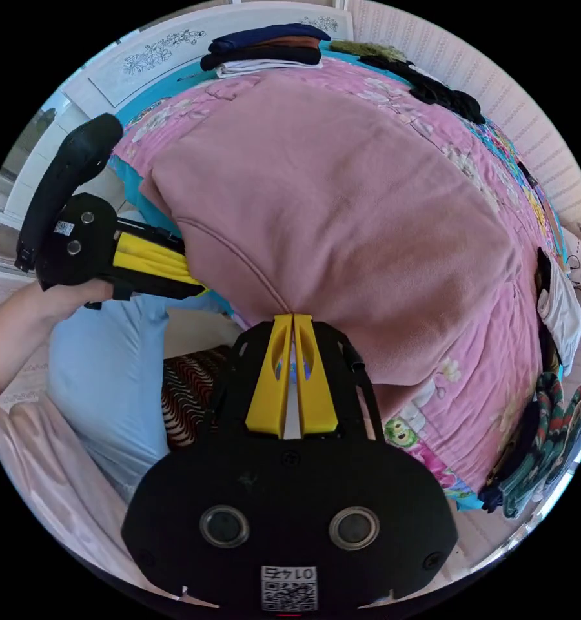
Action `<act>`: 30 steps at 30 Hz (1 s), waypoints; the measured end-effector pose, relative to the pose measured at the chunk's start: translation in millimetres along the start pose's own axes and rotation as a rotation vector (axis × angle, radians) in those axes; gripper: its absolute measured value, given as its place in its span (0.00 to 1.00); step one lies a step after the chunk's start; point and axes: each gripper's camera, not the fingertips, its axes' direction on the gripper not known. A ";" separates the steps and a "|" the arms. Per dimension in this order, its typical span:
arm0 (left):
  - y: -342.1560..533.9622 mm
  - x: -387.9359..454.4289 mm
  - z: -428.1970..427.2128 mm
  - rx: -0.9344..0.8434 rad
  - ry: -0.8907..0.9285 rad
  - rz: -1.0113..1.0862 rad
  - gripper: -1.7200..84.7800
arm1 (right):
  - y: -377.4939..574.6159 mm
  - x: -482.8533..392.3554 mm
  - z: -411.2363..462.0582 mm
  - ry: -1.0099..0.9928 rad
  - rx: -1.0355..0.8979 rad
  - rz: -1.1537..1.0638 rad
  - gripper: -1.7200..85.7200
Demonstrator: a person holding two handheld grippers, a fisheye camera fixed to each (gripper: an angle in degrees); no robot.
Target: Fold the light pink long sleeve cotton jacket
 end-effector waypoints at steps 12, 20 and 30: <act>21.4 26.6 6.0 0.377 -0.009 -0.047 0.01 | -91.8 11.0 -11.0 -0.028 0.193 -0.049 0.01; 22.6 42.7 88.9 0.353 -0.158 -0.056 0.01 | -140.7 21.6 65.4 -0.034 0.035 0.003 0.01; 32.4 63.4 124.7 0.332 -0.112 0.010 0.01 | -208.9 39.8 36.2 0.098 0.063 -0.023 0.01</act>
